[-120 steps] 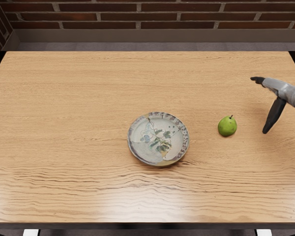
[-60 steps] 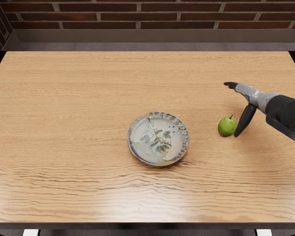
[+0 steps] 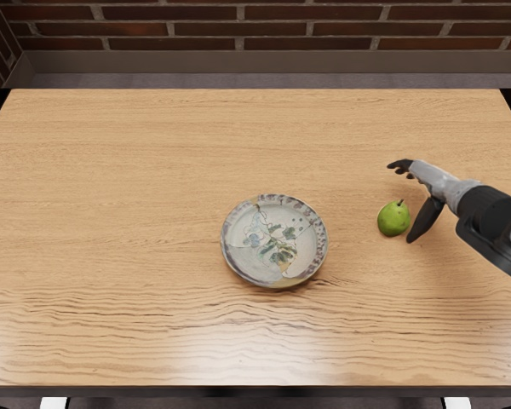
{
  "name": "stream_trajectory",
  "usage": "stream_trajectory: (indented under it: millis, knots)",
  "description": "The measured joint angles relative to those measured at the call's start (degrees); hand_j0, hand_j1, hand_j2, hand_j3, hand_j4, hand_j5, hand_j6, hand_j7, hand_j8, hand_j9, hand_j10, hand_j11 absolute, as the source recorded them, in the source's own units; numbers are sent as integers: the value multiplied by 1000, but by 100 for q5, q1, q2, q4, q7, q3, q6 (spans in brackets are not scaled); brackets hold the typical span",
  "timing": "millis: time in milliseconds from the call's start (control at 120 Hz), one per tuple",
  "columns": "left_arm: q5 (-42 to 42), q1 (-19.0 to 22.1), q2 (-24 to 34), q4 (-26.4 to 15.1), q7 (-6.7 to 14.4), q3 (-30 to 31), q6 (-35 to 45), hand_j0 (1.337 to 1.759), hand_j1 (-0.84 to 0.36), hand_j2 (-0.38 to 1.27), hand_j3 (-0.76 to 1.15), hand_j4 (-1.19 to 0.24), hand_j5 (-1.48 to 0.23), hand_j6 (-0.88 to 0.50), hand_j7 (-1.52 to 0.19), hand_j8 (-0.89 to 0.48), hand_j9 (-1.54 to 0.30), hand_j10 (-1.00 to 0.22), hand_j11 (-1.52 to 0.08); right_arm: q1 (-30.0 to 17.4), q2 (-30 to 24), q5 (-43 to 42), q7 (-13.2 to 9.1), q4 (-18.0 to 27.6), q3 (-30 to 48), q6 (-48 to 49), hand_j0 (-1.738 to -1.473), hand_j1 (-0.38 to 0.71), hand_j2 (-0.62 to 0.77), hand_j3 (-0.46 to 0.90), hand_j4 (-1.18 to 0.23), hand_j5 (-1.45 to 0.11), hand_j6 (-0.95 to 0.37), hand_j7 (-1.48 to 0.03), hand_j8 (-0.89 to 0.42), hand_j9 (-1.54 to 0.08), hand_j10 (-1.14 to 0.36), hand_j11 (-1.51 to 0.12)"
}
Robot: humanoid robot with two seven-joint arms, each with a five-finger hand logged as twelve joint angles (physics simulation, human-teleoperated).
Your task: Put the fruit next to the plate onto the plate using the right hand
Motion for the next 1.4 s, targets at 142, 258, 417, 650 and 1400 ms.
stream_trajectory:
  millis: [142,258,417,650,1400]
  knots:
    - [1,-1,0,0,0,0,-1,1658,349,0,0,0,0,0,0,0,0,0,0,-59,21,-14,0,0,-7,-148,-1658,-78,-42,0,-232,-297,-235,-296,-233,-297,-232,-296]
    - [1,0,0,0,0,0,-1,1658,349,0,0,0,0,0,0,0,0,0,0,-106,39,-37,0,0,-9,-195,-1658,-39,-48,0,-265,-339,-267,-339,-266,-339,-264,-339]
    - [0,0,0,0,0,0,-2,1658,349,0,0,0,0,0,0,0,0,0,0,-128,49,-46,0,116,-10,-210,-1658,-10,-53,0,-289,-371,-291,-370,-290,-370,-288,-370]
    - [1,0,0,0,0,0,-2,1658,349,0,0,0,0,0,0,0,0,0,0,-166,51,-49,0,217,-9,-214,-1658,27,-59,0,-319,-411,-321,-410,-320,-410,-319,-410]
    - [0,0,0,0,0,0,-3,1658,349,0,0,0,0,0,0,0,0,0,0,-285,75,-50,-2,317,-10,-192,-1655,215,-50,0,-493,-660,-484,-647,-430,-660,-493,-659]
